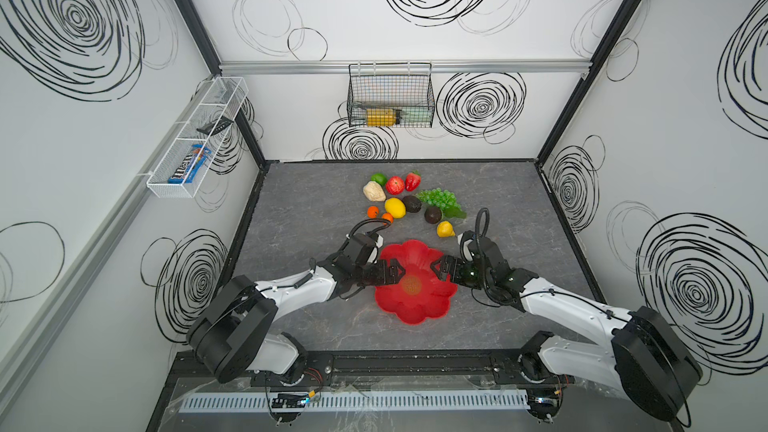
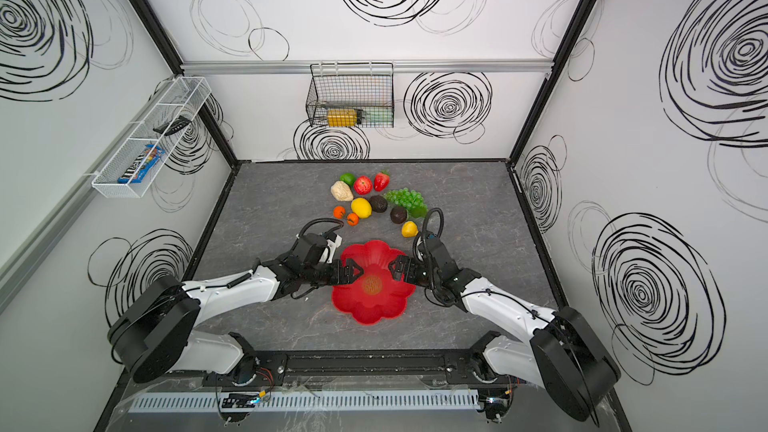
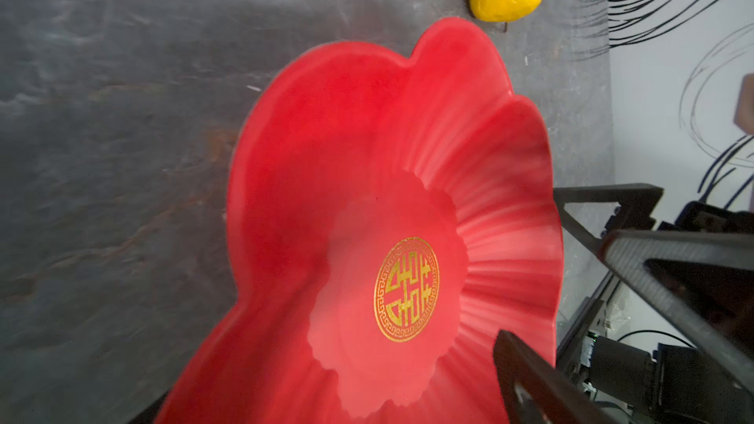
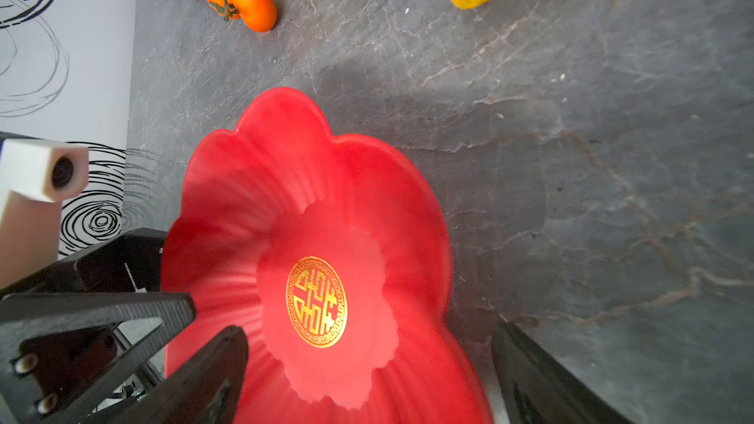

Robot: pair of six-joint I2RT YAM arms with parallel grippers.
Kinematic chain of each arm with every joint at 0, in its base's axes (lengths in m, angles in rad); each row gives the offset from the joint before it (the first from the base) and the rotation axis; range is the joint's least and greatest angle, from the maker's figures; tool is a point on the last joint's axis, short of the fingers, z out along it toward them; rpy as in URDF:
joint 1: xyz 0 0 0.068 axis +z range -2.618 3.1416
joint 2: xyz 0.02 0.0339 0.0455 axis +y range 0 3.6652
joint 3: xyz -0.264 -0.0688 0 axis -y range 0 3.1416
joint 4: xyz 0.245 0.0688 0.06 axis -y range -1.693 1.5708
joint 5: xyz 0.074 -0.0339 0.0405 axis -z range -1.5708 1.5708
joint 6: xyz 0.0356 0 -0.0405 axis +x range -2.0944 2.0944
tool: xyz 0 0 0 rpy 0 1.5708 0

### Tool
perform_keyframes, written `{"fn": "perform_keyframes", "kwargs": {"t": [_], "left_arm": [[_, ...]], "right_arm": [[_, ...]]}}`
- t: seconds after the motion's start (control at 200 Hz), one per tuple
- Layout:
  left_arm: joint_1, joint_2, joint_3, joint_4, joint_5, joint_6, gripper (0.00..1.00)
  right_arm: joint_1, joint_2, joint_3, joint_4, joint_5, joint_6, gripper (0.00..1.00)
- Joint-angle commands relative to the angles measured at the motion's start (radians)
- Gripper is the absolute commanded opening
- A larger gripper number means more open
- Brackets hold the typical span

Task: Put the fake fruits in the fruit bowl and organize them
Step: 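Slide the red bowl to the table centre while the right gripper steadies it, then grasp the dark mangosteen with the right gripper while the left gripper draws back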

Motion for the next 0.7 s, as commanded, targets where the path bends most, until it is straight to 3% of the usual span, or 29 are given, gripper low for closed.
{"fn": "perform_keyframes", "kwargs": {"t": [0.0,0.205,0.345,0.48,0.695], "left_arm": [[-0.005,0.019,0.02,0.042,0.01,-0.018,0.96],[0.046,-0.029,-0.024,0.022,-0.013,0.0,0.96],[0.086,-0.138,-0.058,-0.033,-0.13,0.033,0.96],[0.115,-0.266,-0.081,-0.095,-0.288,0.065,0.96],[0.157,-0.456,-0.18,-0.051,-0.391,0.071,0.96]], "right_arm": [[-0.009,-0.01,0.042,-0.084,0.057,-0.041,0.97],[-0.063,-0.075,0.063,-0.089,0.126,-0.134,0.97],[-0.131,-0.076,0.135,-0.106,0.139,-0.201,0.97],[-0.17,-0.008,0.235,-0.119,0.143,-0.266,0.97],[-0.222,0.189,0.397,-0.128,0.097,-0.326,0.98]]}}
